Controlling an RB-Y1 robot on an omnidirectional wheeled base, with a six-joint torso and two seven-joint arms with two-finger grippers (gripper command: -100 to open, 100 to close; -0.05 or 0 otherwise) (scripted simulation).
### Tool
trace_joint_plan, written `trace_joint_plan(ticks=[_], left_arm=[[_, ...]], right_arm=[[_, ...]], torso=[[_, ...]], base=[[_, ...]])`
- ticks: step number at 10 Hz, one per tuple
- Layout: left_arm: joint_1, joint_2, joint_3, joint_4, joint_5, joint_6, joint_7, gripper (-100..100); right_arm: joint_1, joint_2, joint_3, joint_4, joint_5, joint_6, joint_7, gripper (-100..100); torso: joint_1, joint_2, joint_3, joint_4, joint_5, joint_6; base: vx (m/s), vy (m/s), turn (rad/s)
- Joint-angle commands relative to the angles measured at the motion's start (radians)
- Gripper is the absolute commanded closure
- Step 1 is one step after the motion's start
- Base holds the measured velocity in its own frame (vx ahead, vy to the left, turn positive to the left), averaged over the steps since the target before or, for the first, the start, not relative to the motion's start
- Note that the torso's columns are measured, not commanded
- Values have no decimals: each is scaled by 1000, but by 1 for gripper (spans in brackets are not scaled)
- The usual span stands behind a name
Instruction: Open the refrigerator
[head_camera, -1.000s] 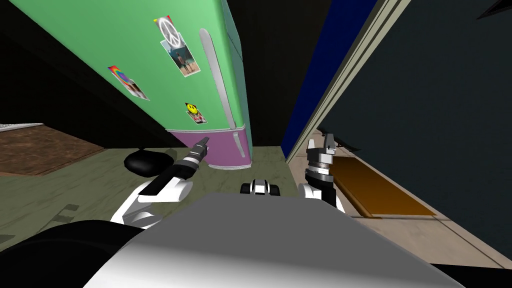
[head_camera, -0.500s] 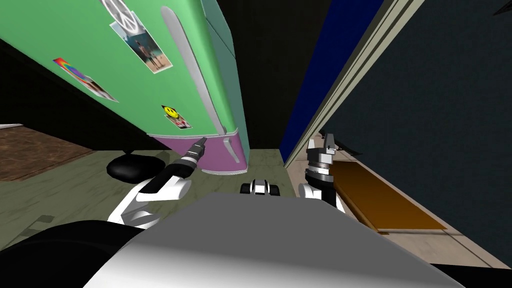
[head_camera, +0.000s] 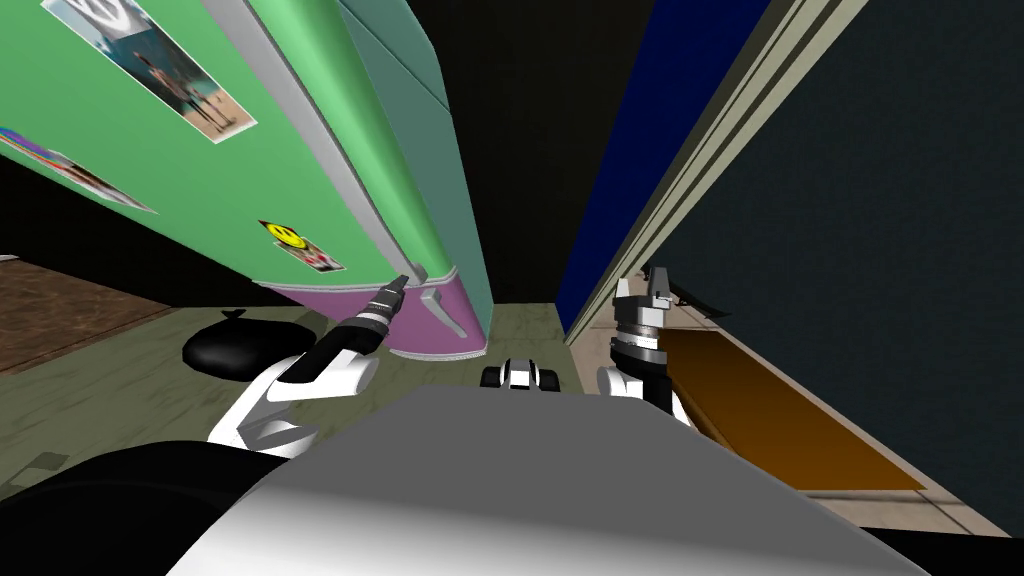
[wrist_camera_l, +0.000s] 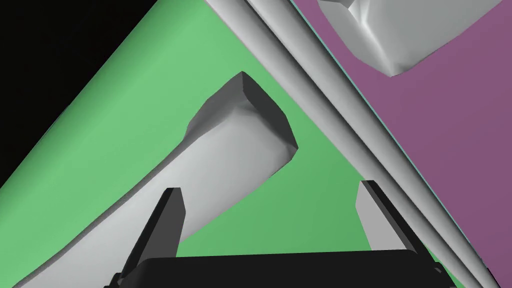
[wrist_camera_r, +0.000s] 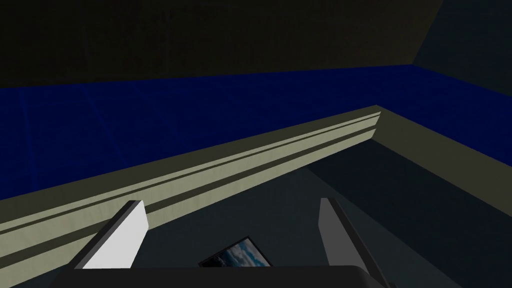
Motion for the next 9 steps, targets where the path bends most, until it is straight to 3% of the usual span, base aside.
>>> trace_joint_plan(ticks=[1,4,5,9], left_arm=[[-3,4,15,8,-14,13,-10,-100],[-2,1,18,3,-12,20,-6,-100],[-2,1,19,3,-12,23,-6,100],[20,34,-32,-42,9,-3,-21,100]], right_arm=[[0,0,0,0,0,0,0,0],[0,0,0,0,0,0,0,0],[0,0,0,0,0,0,0,0],[-1,0,0,0,0,0,0,0]], torso=[[-3,1,0,0,-1,0],[4,-4,-2,-1,1,2],[2,-1,-1,0,0,1],[9,9,5,6,1,-6]], base=[[147,-162,43],[74,-16,15],[6,-2,7],[-210,165,-77]])
